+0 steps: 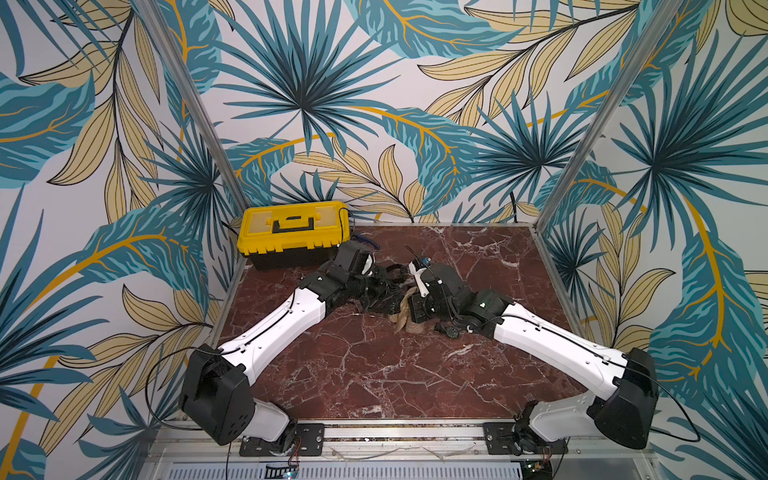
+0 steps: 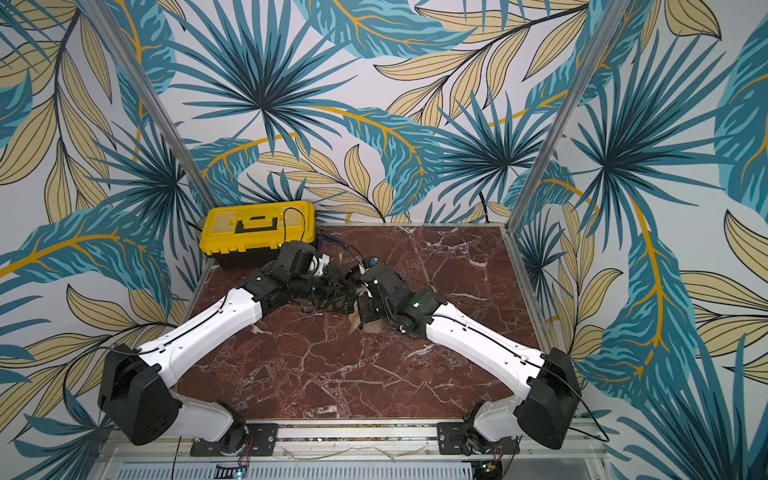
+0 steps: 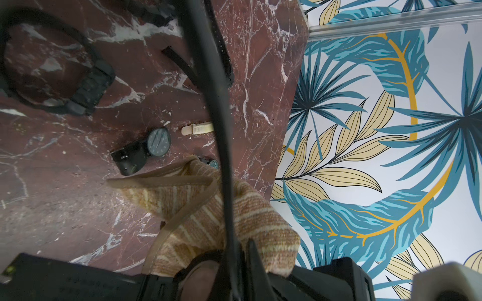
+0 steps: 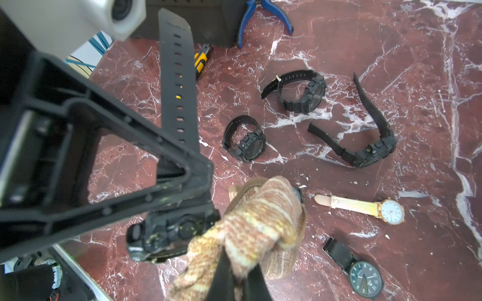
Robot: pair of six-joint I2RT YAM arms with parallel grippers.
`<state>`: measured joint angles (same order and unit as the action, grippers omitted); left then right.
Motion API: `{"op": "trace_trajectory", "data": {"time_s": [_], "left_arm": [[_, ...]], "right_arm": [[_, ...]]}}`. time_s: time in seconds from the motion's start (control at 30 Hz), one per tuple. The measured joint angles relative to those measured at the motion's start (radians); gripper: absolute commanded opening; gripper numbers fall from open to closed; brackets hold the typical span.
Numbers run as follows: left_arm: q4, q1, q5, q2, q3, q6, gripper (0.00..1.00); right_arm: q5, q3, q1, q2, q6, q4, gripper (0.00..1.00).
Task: Wipe the watch dial
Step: Wipe the dirt from the watch dial.
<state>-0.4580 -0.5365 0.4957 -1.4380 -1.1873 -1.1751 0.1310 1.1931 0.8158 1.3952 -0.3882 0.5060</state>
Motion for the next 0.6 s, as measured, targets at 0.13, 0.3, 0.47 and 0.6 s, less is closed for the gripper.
{"op": "trace_trajectory", "data": {"time_s": [0.13,0.3,0.47,0.6], "left_arm": [[-0.001,0.031,0.055,0.0,0.013,0.008,0.0],[-0.002,0.045,0.119,0.0,0.016,0.026,0.0],[-0.002,0.045,0.157,-0.001,0.016,0.034,0.0],[-0.002,0.045,0.164,-0.007,0.016,0.035,0.0]], "right_arm": [[-0.033,-0.083,-0.003,-0.071,0.022,0.003,0.0],[-0.087,-0.174,-0.005,-0.19,0.054,0.014,0.0],[-0.172,-0.22,-0.005,-0.256,0.086,0.001,0.0],[-0.238,-0.206,-0.005,-0.241,0.106,-0.033,0.0]]}}
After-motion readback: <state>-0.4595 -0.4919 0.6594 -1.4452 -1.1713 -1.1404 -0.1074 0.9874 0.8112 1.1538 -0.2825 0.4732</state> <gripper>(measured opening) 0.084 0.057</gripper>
